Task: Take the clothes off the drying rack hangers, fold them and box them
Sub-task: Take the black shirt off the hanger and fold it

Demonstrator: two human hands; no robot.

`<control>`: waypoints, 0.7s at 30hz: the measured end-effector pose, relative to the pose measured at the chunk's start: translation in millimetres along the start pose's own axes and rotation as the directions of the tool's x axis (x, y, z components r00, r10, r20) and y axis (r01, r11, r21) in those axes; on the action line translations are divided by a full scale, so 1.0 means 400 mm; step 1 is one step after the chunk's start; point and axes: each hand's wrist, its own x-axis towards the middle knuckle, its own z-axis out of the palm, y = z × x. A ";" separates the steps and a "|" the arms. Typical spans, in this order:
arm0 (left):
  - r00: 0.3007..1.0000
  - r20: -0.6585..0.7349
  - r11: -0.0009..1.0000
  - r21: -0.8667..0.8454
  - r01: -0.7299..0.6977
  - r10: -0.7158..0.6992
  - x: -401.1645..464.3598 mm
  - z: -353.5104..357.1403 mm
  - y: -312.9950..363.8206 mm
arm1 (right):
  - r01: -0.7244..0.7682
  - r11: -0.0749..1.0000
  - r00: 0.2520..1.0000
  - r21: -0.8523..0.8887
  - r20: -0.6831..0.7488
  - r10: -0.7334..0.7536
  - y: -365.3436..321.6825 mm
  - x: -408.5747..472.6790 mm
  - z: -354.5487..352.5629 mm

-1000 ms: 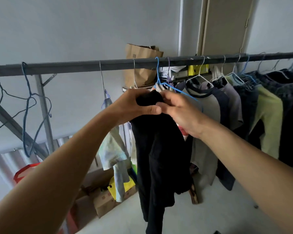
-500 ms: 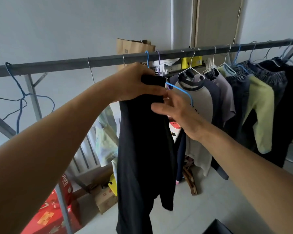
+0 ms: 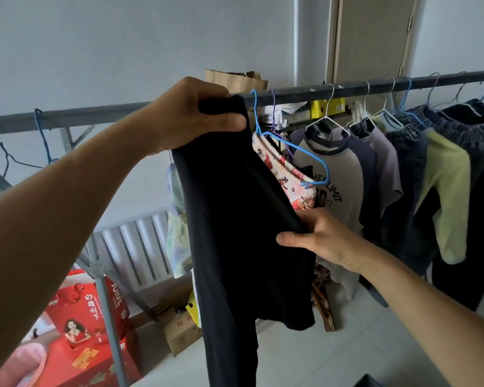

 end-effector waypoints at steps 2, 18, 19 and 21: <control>0.998 -0.053 0.998 0.043 -0.035 0.037 -0.007 -0.021 -0.011 | 0.022 0.993 0.998 0.117 -0.069 -0.014 0.001 -0.010 -0.025; 0.993 0.107 0.923 -0.386 -0.011 0.056 -0.004 -0.059 0.078 | 0.212 0.888 0.905 0.407 -0.426 -0.020 -0.122 -0.009 -0.183; 0.989 0.132 0.913 -0.407 -0.013 0.073 0.003 -0.054 0.095 | 0.191 0.900 0.920 0.392 -0.391 -0.025 -0.123 -0.006 -0.165; 0.981 0.169 0.897 -0.442 -0.006 0.090 0.016 -0.043 0.118 | 0.091 0.922 0.975 0.376 -0.222 -0.005 -0.125 -0.006 -0.116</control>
